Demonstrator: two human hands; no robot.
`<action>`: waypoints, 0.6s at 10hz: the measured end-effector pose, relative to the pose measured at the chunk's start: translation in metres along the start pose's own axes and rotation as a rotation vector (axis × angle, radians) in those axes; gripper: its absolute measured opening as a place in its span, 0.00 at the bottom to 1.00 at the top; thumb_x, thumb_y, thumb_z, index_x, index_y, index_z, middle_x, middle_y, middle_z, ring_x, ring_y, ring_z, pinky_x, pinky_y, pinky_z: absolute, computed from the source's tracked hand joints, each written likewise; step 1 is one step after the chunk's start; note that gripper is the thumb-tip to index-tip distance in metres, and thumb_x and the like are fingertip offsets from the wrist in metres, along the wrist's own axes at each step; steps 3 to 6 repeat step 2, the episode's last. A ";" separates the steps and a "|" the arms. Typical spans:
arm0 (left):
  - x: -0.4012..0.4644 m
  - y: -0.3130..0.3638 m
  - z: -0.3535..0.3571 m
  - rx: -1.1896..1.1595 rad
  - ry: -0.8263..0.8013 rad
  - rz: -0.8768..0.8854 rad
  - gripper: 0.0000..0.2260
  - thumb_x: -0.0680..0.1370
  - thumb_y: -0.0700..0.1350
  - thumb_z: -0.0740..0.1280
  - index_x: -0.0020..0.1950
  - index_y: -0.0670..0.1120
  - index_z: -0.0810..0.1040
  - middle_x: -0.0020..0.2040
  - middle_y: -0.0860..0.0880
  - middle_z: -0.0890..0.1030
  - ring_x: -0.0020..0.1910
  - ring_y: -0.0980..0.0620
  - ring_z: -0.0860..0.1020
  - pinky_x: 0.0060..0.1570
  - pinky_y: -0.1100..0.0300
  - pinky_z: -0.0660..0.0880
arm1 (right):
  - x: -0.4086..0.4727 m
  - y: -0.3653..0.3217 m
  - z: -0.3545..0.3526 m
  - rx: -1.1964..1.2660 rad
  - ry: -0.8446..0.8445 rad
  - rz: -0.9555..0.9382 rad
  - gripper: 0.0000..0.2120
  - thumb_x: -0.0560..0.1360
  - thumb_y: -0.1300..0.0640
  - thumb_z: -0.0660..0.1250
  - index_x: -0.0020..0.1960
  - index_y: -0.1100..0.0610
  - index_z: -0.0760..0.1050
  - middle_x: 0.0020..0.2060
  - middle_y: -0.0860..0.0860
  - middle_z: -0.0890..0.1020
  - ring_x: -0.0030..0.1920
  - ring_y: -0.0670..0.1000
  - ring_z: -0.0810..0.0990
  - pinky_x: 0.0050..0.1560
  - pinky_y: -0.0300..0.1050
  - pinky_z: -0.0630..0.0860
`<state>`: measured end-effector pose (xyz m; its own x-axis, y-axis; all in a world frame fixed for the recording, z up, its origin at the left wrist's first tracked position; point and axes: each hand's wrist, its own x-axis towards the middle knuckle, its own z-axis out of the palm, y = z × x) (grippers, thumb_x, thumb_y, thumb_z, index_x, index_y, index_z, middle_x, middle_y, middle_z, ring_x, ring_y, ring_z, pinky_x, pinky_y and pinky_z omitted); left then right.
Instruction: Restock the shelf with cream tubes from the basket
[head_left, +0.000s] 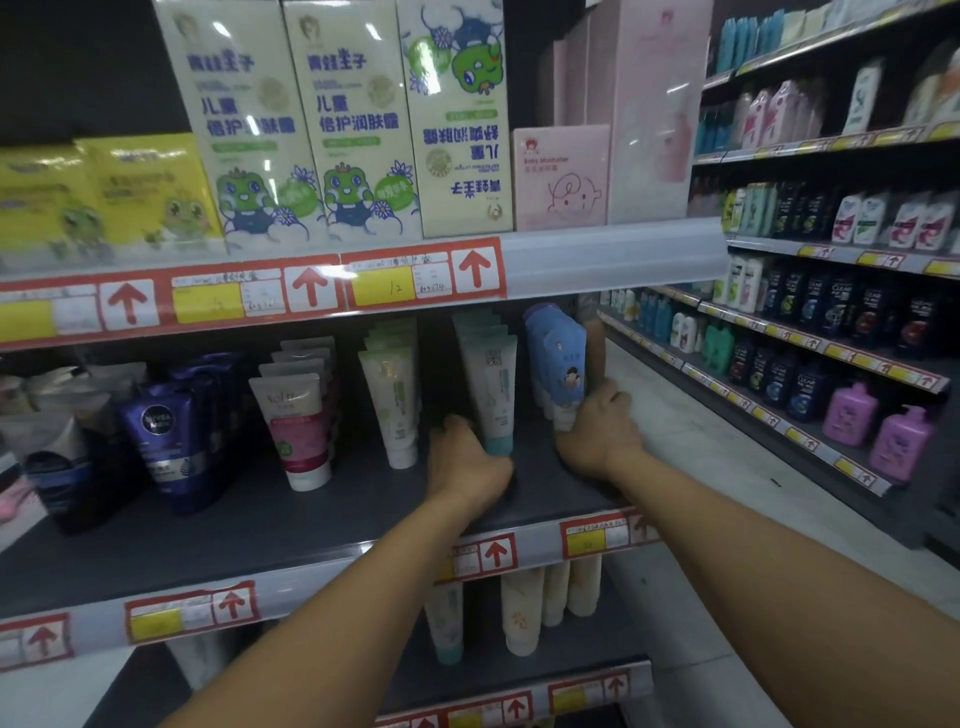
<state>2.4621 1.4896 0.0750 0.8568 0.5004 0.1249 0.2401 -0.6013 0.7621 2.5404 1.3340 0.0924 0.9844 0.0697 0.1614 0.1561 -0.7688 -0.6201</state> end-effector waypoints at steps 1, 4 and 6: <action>-0.016 -0.004 -0.012 -0.052 0.007 0.033 0.26 0.76 0.43 0.77 0.72 0.49 0.73 0.70 0.48 0.75 0.69 0.46 0.77 0.67 0.50 0.77 | -0.020 -0.006 -0.004 -0.080 -0.027 -0.043 0.33 0.76 0.53 0.73 0.75 0.60 0.62 0.72 0.60 0.64 0.66 0.62 0.75 0.63 0.53 0.75; -0.030 -0.006 -0.023 -0.109 -0.005 0.059 0.20 0.78 0.43 0.74 0.68 0.53 0.75 0.66 0.52 0.77 0.65 0.51 0.78 0.64 0.52 0.78 | -0.037 -0.010 -0.005 -0.125 -0.044 -0.077 0.31 0.77 0.51 0.72 0.75 0.59 0.64 0.73 0.58 0.63 0.64 0.60 0.77 0.61 0.54 0.77; -0.030 -0.006 -0.023 -0.109 -0.005 0.059 0.20 0.78 0.43 0.74 0.68 0.53 0.75 0.66 0.52 0.77 0.65 0.51 0.78 0.64 0.52 0.78 | -0.037 -0.010 -0.005 -0.125 -0.044 -0.077 0.31 0.77 0.51 0.72 0.75 0.59 0.64 0.73 0.58 0.63 0.64 0.60 0.77 0.61 0.54 0.77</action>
